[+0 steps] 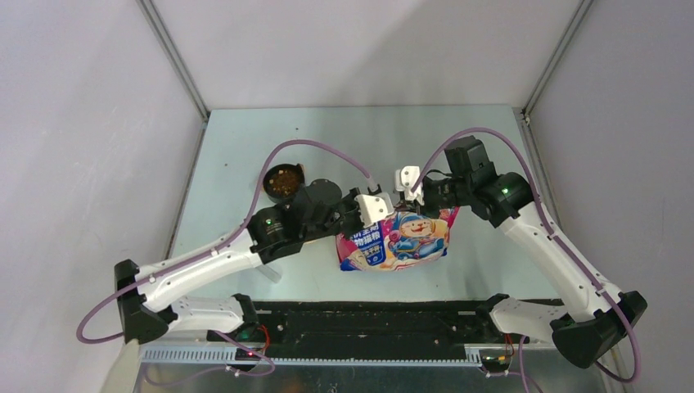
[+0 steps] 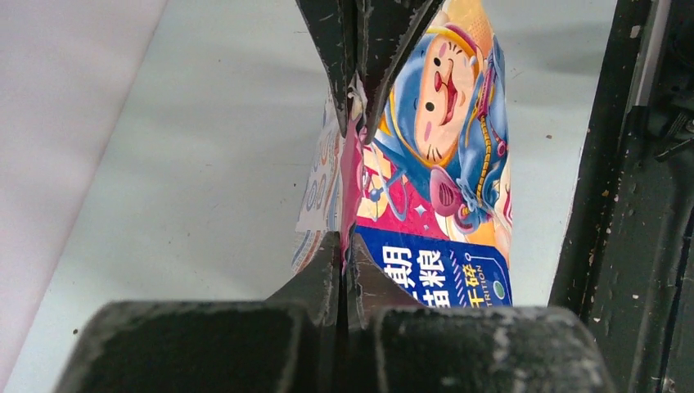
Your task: Serve the pet food
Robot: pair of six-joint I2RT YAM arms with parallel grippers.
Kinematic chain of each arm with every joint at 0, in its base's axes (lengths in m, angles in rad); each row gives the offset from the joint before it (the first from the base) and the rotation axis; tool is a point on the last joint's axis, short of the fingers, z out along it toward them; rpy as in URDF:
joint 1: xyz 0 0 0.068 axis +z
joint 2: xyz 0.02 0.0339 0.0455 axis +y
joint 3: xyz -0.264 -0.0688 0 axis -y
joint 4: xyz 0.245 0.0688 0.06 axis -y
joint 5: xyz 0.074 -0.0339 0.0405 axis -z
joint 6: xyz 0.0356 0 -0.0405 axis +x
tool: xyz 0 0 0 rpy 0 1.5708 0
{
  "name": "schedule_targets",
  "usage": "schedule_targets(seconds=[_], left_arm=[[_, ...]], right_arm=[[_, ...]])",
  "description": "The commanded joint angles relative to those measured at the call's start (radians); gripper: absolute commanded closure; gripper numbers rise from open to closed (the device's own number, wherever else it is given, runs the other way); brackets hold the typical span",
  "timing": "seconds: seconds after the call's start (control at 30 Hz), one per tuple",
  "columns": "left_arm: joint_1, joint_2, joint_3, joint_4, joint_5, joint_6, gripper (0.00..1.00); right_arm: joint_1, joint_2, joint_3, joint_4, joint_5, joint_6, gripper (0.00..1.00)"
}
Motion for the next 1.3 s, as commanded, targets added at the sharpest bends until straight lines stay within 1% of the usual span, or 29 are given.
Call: schedule_targets(seconds=[0.0, 0.03, 0.07, 0.1, 0.13, 0.2, 0.3, 0.33, 0.37, 0.4, 0.43, 0.47, 0.5, 0.57, 0.7, 0.77, 0.8, 0.83, 0.87, 0.9, 0.93, 0.97, 1.0, 1.03, 1.07, 1.1, 1.13, 1.2, 1.27], left_arm=[[0.011, -0.109, -0.019, 0.002, -0.144, -0.009, 1.00], [0.011, -0.112, -0.009, -0.010, -0.154, -0.009, 1.00], [0.011, -0.113, -0.002, -0.043, -0.170, -0.011, 0.94], [0.011, -0.112, 0.012, -0.066, -0.173, -0.010, 0.86], [0.010, -0.107, 0.017, -0.112, -0.176, -0.006, 0.66], [0.010, -0.098, 0.025, -0.149, -0.192, -0.008, 0.50], [0.009, -0.083, 0.026, -0.186, -0.227, -0.023, 0.44], [0.008, -0.076, 0.026, -0.190, -0.240, -0.024, 0.44], [0.008, -0.068, 0.027, -0.194, -0.246, -0.023, 0.49], [0.009, -0.064, 0.029, -0.194, -0.252, -0.020, 0.57], [0.009, -0.056, 0.036, -0.198, -0.253, -0.014, 0.82], [0.009, -0.053, 0.041, -0.199, -0.254, -0.013, 0.91], [0.009, -0.048, 0.051, -0.200, -0.256, -0.011, 0.98], [0.009, -0.051, 0.058, -0.190, -0.253, -0.006, 1.00], [0.009, -0.084, 0.054, -0.171, -0.222, 0.008, 1.00], [0.009, -0.102, 0.049, -0.165, -0.238, 0.011, 1.00], [0.009, -0.115, 0.043, -0.170, -0.255, 0.011, 0.95], [0.009, -0.119, 0.039, -0.177, -0.257, 0.013, 0.85], [0.008, -0.132, 0.028, -0.191, -0.259, 0.020, 0.66], [0.009, -0.136, 0.023, -0.197, -0.259, 0.021, 0.56], [0.009, -0.143, 0.011, -0.200, -0.259, 0.018, 0.45], [0.009, -0.147, 0.002, -0.201, -0.261, 0.016, 0.42], [0.009, -0.148, -0.013, -0.199, -0.266, 0.016, 0.42], [0.008, -0.147, -0.020, -0.201, -0.266, 0.014, 0.46], [0.009, -0.140, -0.021, -0.208, -0.271, 0.013, 0.78], [0.009, -0.136, -0.019, -0.210, -0.282, 0.003, 0.89], [0.008, -0.127, -0.016, -0.216, -0.296, -0.001, 0.97], [0.009, -0.122, -0.009, -0.217, -0.311, -0.002, 1.00], [0.009, -0.127, 0.003, -0.216, -0.314, -0.005, 1.00]], right_arm=[[-0.026, -0.074, 0.039, 0.085, -0.051, -0.008, 1.00], [-0.026, -0.076, 0.039, 0.084, -0.052, -0.009, 1.00], [-0.026, -0.076, 0.038, 0.084, -0.052, -0.011, 1.00], [-0.026, -0.078, 0.039, 0.085, -0.052, -0.011, 1.00], [-0.026, -0.078, 0.039, 0.083, -0.053, -0.012, 1.00], [-0.026, -0.078, 0.038, 0.082, -0.054, -0.016, 1.00], [-0.026, -0.079, 0.039, 0.071, -0.046, -0.028, 1.00], [-0.026, -0.078, 0.039, 0.070, -0.044, -0.029, 1.00], [-0.026, -0.080, 0.038, 0.068, -0.040, -0.031, 1.00], [-0.027, -0.080, 0.038, 0.067, -0.040, -0.032, 1.00], [-0.026, -0.080, 0.038, 0.065, -0.041, -0.035, 1.00], [-0.026, -0.078, 0.039, 0.064, -0.043, -0.036, 1.00], [-0.026, -0.077, 0.038, 0.065, -0.044, -0.035, 1.00], [-0.025, -0.074, 0.039, 0.068, -0.043, -0.032, 1.00], [-0.026, -0.073, 0.038, 0.069, -0.037, -0.035, 1.00], [-0.027, -0.076, 0.038, 0.063, -0.034, -0.039, 1.00], [-0.027, -0.078, 0.038, 0.062, -0.031, -0.040, 1.00], [-0.027, -0.081, 0.038, 0.061, -0.031, -0.040, 1.00], [-0.027, -0.084, 0.038, 0.061, -0.029, -0.040, 1.00], [-0.028, -0.087, 0.037, 0.059, -0.029, -0.041, 1.00], [-0.029, -0.088, 0.038, 0.058, -0.030, -0.044, 1.00], [-0.029, -0.090, 0.038, 0.052, -0.029, -0.047, 1.00], [-0.029, -0.090, 0.037, 0.050, -0.028, -0.055, 1.00], [-0.030, -0.091, 0.038, 0.047, -0.026, -0.057, 1.00], [-0.030, -0.091, 0.038, 0.047, -0.024, -0.059, 1.00], [-0.029, -0.090, 0.039, 0.045, -0.022, -0.061, 1.00], [-0.029, -0.090, 0.038, 0.044, -0.021, -0.065, 1.00], [-0.030, -0.090, 0.039, 0.040, -0.020, -0.069, 1.00], [-0.029, -0.092, 0.039, 0.038, -0.019, -0.071, 1.00]])
